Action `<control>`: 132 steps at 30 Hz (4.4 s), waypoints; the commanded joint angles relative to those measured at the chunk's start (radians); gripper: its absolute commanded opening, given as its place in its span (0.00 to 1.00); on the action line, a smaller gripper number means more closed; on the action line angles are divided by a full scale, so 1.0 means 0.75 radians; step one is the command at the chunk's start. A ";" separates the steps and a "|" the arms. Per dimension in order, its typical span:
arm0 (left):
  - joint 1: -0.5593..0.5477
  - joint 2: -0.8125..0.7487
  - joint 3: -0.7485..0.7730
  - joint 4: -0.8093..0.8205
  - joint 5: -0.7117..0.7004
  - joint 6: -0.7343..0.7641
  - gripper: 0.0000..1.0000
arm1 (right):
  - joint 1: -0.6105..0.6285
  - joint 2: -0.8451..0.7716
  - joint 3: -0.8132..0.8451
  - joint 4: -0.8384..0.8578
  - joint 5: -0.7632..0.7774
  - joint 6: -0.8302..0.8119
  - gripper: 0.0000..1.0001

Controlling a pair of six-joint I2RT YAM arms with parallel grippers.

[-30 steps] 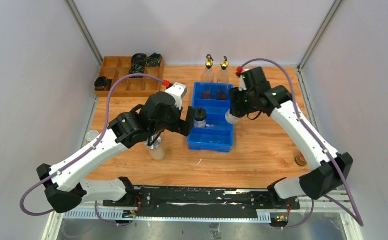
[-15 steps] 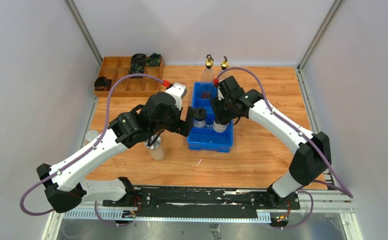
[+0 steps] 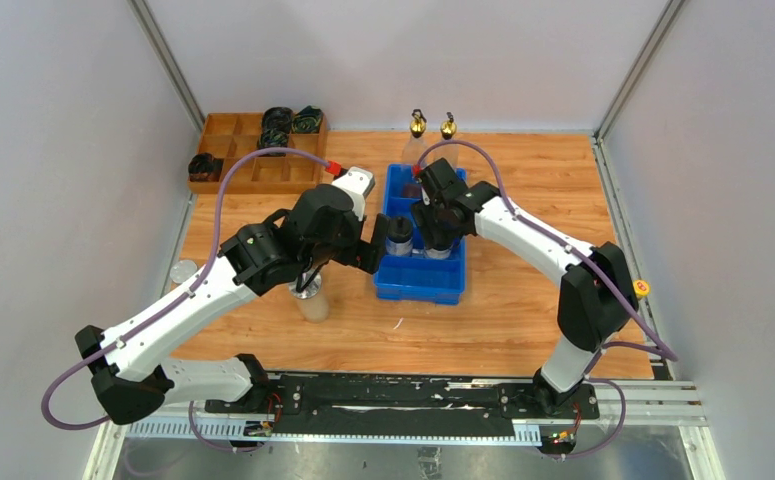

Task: Organize the condiment bottles
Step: Place the bottle in the storage box, then pick up the bottle from the corner of the board.

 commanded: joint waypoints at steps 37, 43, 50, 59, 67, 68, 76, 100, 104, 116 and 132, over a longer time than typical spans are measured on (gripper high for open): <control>0.000 -0.133 -0.103 0.006 0.128 0.029 1.00 | -0.258 -0.846 -0.140 -0.931 0.934 0.598 0.97; 0.000 -0.162 -0.167 0.069 0.197 0.029 1.00 | -0.272 -0.999 -0.111 -1.204 1.101 0.946 0.98; 0.000 -0.189 -0.265 0.182 0.273 0.013 1.00 | -0.525 -1.184 -0.187 -1.288 1.001 1.003 1.00; 0.009 -0.210 -0.302 0.254 0.312 0.023 1.00 | -0.594 -1.153 -0.290 -1.114 0.913 0.902 1.00; 0.022 -0.188 -0.333 0.317 0.345 0.026 1.00 | -0.674 -1.183 -0.405 -0.900 0.895 0.801 1.00; 0.025 -0.187 -0.335 0.325 0.346 0.027 1.00 | -0.691 -1.179 -0.417 -0.884 0.889 0.793 1.00; 0.048 -0.148 -0.336 0.357 0.364 0.040 1.00 | -0.984 -1.184 -0.545 -0.625 0.680 0.660 1.00; 0.096 -0.037 -0.363 0.455 0.448 0.049 1.00 | -1.297 -1.016 -0.731 -0.165 0.626 0.468 0.97; 0.102 -0.022 -0.371 0.471 0.459 0.045 1.00 | -1.315 -0.996 -0.747 -0.123 0.630 0.448 0.89; 0.102 -0.010 -0.356 0.455 0.488 0.009 1.00 | -1.318 -1.039 -0.796 -0.109 0.601 0.414 0.13; 0.103 -0.026 -0.266 0.315 0.374 -0.021 1.00 | -1.281 -0.886 -0.734 0.068 0.120 0.419 0.00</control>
